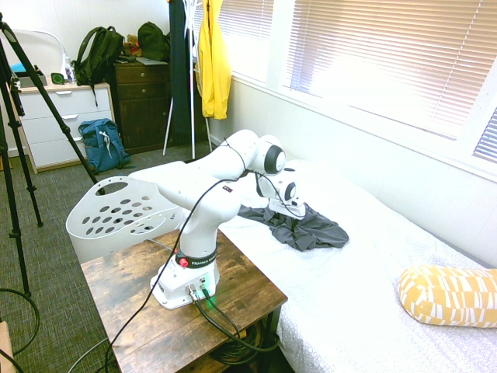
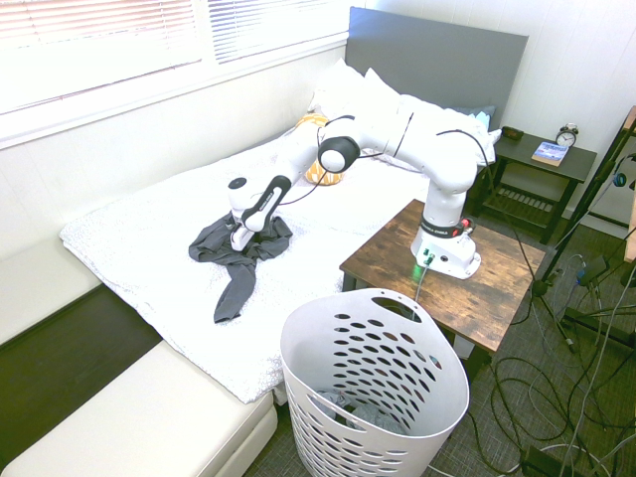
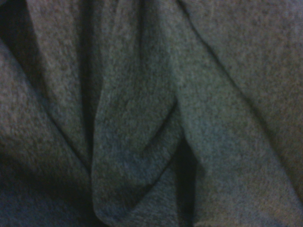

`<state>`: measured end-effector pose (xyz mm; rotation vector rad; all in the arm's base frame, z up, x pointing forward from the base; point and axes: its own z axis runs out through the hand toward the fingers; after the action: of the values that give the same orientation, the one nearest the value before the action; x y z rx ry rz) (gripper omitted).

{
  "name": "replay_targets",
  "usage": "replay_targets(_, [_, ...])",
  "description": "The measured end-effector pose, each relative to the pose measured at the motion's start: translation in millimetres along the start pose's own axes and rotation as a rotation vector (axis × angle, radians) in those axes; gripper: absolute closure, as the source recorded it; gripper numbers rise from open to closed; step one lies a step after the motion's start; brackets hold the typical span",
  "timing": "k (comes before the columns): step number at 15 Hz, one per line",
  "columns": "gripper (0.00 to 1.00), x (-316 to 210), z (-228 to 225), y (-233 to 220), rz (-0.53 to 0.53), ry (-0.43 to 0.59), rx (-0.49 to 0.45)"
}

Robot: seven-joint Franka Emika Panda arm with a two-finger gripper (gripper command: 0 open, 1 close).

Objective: Put my clothes in the laundry bag

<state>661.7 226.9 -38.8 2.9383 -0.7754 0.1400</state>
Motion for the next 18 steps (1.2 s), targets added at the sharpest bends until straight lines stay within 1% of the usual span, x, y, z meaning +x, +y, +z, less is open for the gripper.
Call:
replay_targets(7, [1.00, -13.4, 6.1, 1.1, 0.001, 0.002, 0.050])
replay_targets(12, [1.00, -19.6, 5.6, 2.1, 0.012, -0.026, 0.075])
replay_targets(18, [1.00, -9.8, 0.1, 26.9, 0.023, -0.115, 0.131])
